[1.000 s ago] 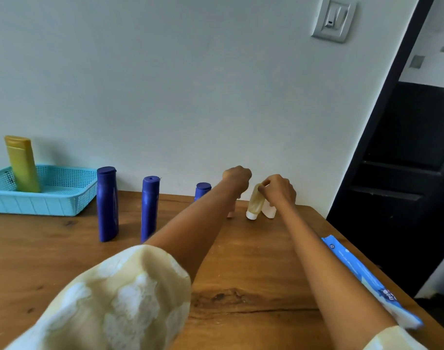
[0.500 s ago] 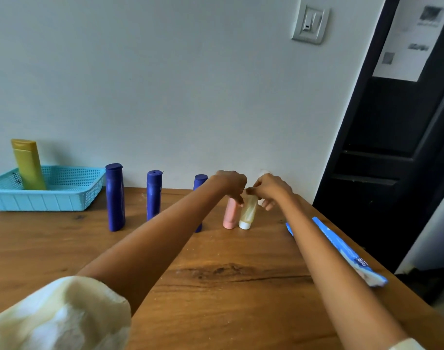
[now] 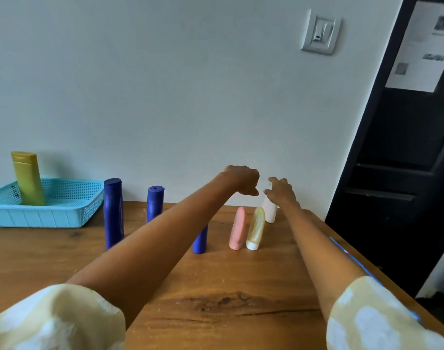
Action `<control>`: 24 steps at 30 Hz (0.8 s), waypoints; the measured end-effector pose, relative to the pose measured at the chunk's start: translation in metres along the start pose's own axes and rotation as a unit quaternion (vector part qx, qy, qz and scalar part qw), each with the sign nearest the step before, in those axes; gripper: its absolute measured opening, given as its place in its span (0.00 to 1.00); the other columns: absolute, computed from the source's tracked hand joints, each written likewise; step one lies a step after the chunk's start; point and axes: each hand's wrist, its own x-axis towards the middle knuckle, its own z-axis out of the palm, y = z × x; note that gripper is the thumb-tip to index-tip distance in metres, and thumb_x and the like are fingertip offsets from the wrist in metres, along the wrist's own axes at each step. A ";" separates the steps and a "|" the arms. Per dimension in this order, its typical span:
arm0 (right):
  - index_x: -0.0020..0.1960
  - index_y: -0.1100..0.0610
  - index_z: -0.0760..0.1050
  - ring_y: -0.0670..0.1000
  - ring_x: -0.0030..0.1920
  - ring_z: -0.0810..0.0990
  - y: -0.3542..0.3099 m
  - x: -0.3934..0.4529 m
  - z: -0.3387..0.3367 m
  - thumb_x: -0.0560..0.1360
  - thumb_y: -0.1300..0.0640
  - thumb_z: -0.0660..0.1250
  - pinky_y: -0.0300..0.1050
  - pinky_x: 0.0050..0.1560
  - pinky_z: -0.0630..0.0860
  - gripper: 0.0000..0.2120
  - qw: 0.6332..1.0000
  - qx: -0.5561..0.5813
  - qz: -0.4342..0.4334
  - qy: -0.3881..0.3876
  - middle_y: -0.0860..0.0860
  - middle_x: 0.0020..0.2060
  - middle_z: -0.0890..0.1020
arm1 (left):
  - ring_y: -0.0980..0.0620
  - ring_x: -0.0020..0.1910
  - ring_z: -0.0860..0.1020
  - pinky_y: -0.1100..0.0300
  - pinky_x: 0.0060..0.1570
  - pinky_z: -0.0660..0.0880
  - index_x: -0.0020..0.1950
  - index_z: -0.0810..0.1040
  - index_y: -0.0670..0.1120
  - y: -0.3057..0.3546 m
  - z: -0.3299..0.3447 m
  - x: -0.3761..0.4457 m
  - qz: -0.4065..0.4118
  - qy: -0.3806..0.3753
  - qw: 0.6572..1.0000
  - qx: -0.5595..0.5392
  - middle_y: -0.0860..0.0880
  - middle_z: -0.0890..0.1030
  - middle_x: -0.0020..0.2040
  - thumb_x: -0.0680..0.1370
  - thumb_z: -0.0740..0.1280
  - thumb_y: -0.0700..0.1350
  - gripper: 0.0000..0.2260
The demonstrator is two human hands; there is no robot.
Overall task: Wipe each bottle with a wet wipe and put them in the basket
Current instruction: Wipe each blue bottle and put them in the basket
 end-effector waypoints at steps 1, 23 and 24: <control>0.71 0.57 0.64 0.61 0.63 0.71 0.001 0.002 0.005 0.78 0.54 0.62 0.51 0.61 0.70 0.22 1.000 0.004 0.000 0.008 0.61 0.65 0.69 | 0.47 0.61 0.75 0.55 0.55 0.72 0.65 0.73 0.45 -0.001 0.002 0.000 0.000 -0.001 1.000 0.001 0.48 0.77 0.62 0.79 0.62 0.53 0.18; 0.63 0.59 0.66 0.60 0.55 0.77 0.002 -0.112 -0.057 0.72 0.59 0.68 0.56 0.50 0.80 0.21 0.994 0.034 0.072 -0.074 0.60 0.58 0.74 | 0.48 0.59 0.75 0.57 0.56 0.67 0.63 0.76 0.49 -0.002 -0.005 -0.102 0.033 0.213 0.971 -0.099 0.49 0.76 0.60 0.79 0.59 0.45 0.13; 0.64 0.60 0.66 0.60 0.56 0.77 0.002 -0.116 -0.058 0.72 0.57 0.69 0.55 0.51 0.80 0.23 0.994 0.036 0.075 -0.071 0.59 0.59 0.74 | 0.48 0.58 0.75 0.56 0.56 0.67 0.63 0.76 0.49 -0.002 -0.005 -0.110 0.034 0.214 0.971 -0.102 0.48 0.76 0.60 0.79 0.59 0.45 0.13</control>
